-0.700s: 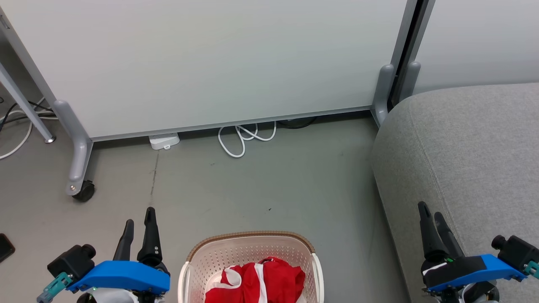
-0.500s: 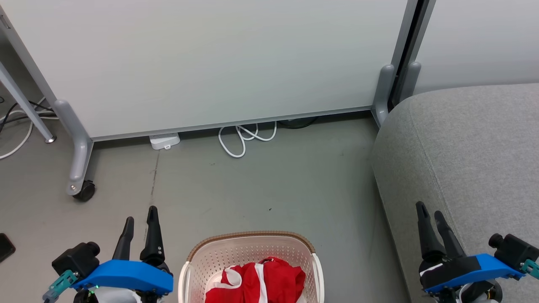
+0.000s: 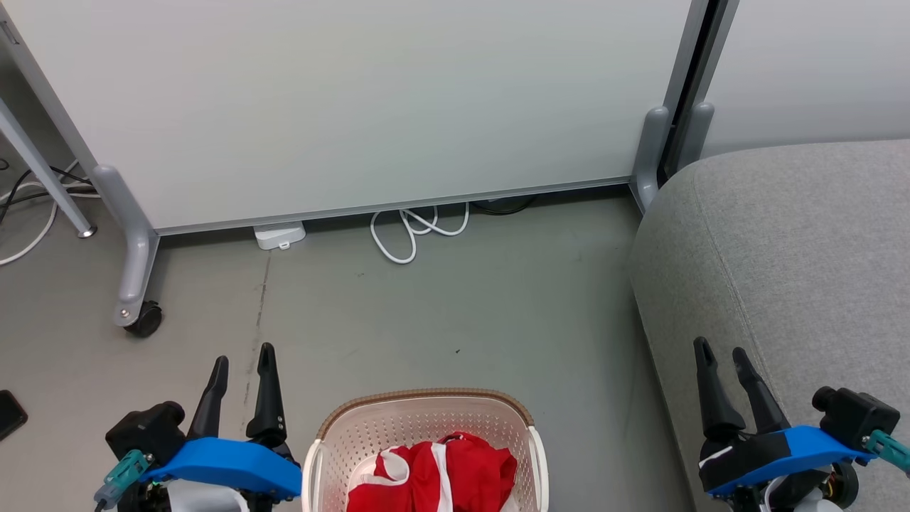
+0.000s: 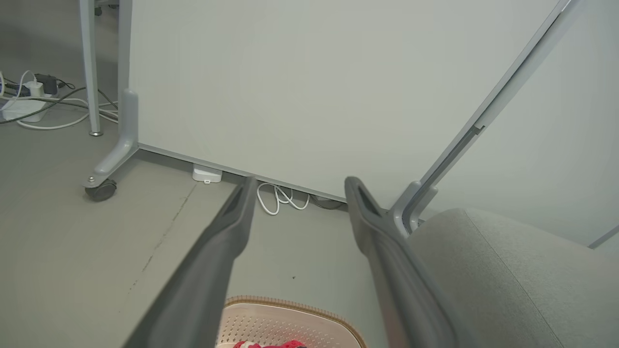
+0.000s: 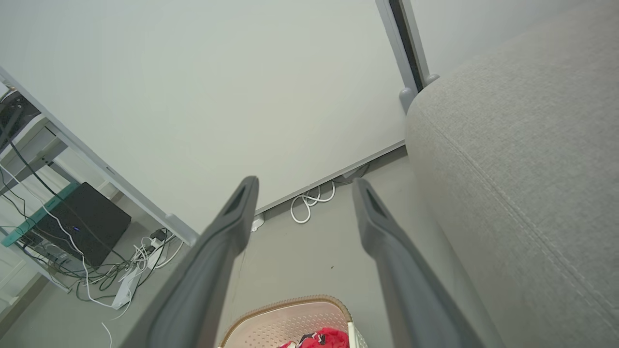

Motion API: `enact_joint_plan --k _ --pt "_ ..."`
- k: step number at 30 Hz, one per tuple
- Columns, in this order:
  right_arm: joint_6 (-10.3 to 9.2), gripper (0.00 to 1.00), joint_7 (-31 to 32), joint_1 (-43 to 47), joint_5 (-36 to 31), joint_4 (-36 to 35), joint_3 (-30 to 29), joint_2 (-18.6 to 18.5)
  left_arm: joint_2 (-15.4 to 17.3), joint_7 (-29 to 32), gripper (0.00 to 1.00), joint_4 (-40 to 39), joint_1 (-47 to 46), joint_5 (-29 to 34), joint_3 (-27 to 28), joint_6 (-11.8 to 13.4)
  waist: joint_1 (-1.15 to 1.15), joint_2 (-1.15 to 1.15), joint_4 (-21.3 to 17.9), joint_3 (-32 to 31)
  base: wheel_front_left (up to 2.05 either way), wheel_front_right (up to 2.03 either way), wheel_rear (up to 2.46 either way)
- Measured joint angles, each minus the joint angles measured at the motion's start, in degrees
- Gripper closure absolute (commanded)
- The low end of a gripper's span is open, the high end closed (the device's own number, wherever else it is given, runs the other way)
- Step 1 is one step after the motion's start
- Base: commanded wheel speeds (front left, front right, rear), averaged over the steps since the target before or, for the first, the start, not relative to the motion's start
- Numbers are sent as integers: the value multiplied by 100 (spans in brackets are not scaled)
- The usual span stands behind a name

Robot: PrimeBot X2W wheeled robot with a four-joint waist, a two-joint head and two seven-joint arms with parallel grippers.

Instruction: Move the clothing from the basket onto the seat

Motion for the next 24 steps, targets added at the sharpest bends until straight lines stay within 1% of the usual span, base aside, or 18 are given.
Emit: enact_joint_plan --k 14,24 --pt "1 0 -151 -51 -750 40 30 -8 -32 -196 0 57 -55 628 -10 -44 0 0 10 43 0 0 0" --pt "2 0 -271 -87 -1188 110 32 -16 -87 -322 0 249 -99 975 9 -77 0 0 23 53 0 0 0"
